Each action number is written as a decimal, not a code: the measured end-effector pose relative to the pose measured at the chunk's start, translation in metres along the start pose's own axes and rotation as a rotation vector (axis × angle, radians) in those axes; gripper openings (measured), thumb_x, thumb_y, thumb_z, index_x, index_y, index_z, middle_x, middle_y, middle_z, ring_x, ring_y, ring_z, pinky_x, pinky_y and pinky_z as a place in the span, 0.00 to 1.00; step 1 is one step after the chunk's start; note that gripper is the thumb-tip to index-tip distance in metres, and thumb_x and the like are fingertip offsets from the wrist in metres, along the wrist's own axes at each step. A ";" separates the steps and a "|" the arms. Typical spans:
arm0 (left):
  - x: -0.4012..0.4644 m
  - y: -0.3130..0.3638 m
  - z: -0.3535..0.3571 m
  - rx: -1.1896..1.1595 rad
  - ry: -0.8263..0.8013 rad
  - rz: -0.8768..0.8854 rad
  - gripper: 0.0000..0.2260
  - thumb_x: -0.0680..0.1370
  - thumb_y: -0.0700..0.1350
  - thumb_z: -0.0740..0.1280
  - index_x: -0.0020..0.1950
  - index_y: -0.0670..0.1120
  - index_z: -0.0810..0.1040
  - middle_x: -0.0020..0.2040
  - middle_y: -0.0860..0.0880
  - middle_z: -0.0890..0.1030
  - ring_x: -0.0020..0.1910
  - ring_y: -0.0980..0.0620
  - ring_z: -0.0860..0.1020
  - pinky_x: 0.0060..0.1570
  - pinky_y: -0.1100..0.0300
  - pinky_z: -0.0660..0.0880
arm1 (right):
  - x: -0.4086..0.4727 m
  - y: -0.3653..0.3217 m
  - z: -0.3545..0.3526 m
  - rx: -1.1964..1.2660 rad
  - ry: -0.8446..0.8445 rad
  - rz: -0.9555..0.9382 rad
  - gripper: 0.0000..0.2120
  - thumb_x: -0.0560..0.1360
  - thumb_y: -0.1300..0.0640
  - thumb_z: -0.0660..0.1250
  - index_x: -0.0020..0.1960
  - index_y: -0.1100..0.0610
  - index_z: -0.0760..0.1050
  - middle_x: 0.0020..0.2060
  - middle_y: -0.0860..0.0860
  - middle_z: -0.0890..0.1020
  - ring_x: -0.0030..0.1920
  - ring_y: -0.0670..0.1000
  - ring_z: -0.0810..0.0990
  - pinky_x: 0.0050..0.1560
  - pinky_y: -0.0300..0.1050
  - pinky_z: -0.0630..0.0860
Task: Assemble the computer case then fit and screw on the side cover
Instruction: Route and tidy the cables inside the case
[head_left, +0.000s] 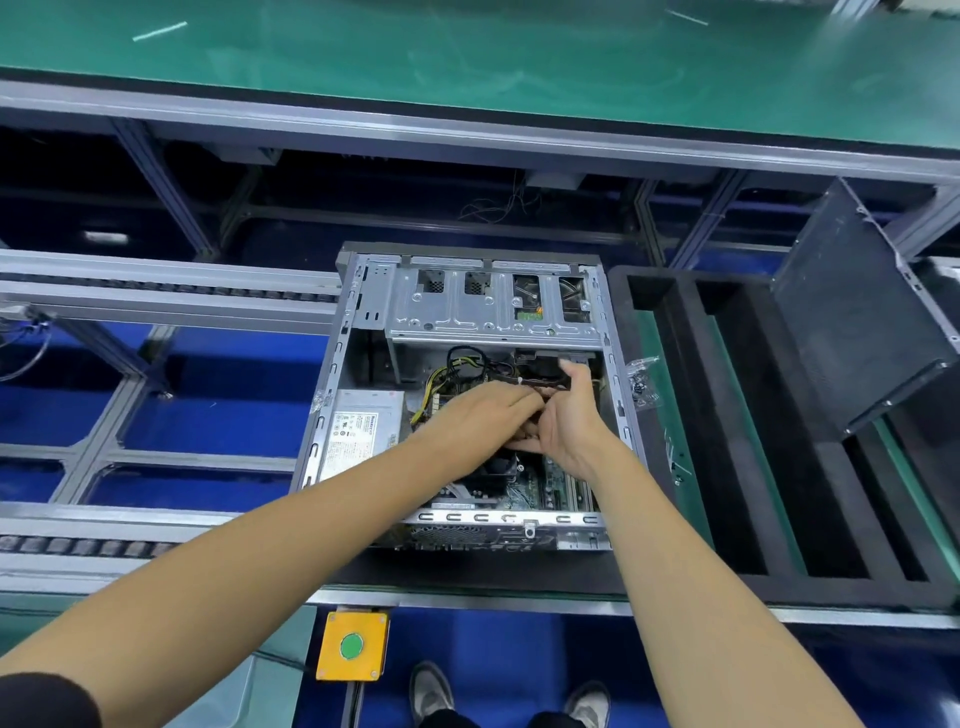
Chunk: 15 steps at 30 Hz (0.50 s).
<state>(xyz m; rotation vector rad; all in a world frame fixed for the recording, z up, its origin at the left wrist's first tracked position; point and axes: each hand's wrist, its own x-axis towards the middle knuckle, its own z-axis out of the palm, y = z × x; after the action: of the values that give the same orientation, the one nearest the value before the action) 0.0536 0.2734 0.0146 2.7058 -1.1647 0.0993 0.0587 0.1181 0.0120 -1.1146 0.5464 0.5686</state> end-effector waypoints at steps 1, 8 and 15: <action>0.003 -0.001 0.000 0.022 0.000 -0.014 0.28 0.68 0.37 0.75 0.66 0.47 0.74 0.57 0.50 0.80 0.55 0.47 0.78 0.58 0.55 0.73 | -0.001 0.000 0.000 -0.023 -0.006 0.000 0.39 0.80 0.33 0.46 0.72 0.63 0.69 0.64 0.65 0.80 0.57 0.59 0.82 0.51 0.60 0.83; 0.012 -0.005 -0.004 0.105 -0.053 0.035 0.13 0.71 0.35 0.69 0.51 0.46 0.71 0.47 0.47 0.82 0.43 0.47 0.78 0.57 0.54 0.73 | -0.009 -0.010 0.001 -0.091 -0.126 0.071 0.37 0.82 0.35 0.48 0.67 0.65 0.76 0.54 0.59 0.81 0.55 0.55 0.79 0.59 0.54 0.79; 0.018 0.000 0.008 0.274 -0.031 0.144 0.14 0.79 0.44 0.61 0.65 0.44 0.73 0.57 0.47 0.80 0.57 0.46 0.76 0.59 0.52 0.69 | -0.032 -0.065 0.001 -0.634 -0.178 0.323 0.35 0.82 0.41 0.55 0.81 0.61 0.56 0.74 0.63 0.69 0.67 0.62 0.76 0.65 0.54 0.75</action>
<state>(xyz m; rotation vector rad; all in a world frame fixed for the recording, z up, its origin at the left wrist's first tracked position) 0.0662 0.2588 0.0096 2.8590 -1.4512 0.2555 0.0789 0.0924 0.0764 -1.5618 0.3986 1.1645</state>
